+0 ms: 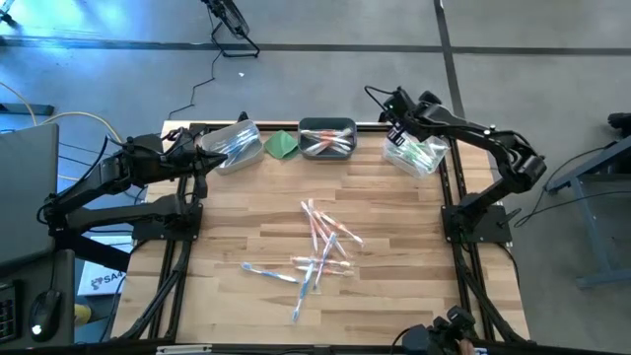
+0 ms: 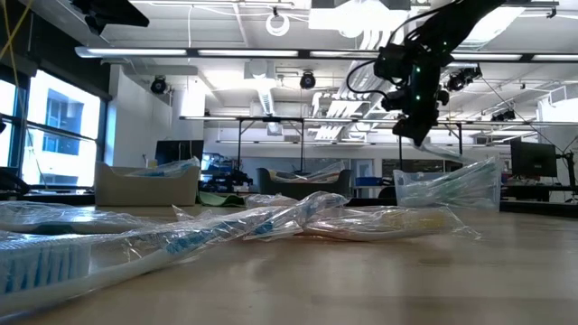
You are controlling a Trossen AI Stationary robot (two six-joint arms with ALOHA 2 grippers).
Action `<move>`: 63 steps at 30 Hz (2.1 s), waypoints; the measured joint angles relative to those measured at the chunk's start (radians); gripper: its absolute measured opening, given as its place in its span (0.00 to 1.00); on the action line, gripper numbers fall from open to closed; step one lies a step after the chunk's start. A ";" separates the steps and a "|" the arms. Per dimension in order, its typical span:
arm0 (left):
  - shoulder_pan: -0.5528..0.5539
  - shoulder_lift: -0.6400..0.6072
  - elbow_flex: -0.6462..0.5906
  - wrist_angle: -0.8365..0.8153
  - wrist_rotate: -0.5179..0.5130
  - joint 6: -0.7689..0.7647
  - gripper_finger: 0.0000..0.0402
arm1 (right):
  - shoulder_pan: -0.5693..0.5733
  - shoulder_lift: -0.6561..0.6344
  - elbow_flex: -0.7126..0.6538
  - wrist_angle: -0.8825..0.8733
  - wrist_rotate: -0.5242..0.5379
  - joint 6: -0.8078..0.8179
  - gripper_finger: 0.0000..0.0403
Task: Pick & Place Toothbrushes
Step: Put the green toothbrush into the transparent bin, then put the bottom left blue toothbrush into the gray bin
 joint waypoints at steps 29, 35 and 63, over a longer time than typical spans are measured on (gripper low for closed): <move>0.000 0.000 0.000 -0.007 0.000 0.000 0.00 | 0.069 -0.002 0.067 -0.083 0.098 0.018 0.36; 0.000 0.000 0.000 -0.007 0.000 0.000 0.00 | 0.142 -0.003 0.172 -0.083 0.039 0.081 0.34; 0.000 0.019 0.000 0.038 -0.103 -0.337 0.00 | 0.348 -0.002 0.229 0.173 -0.576 0.270 0.24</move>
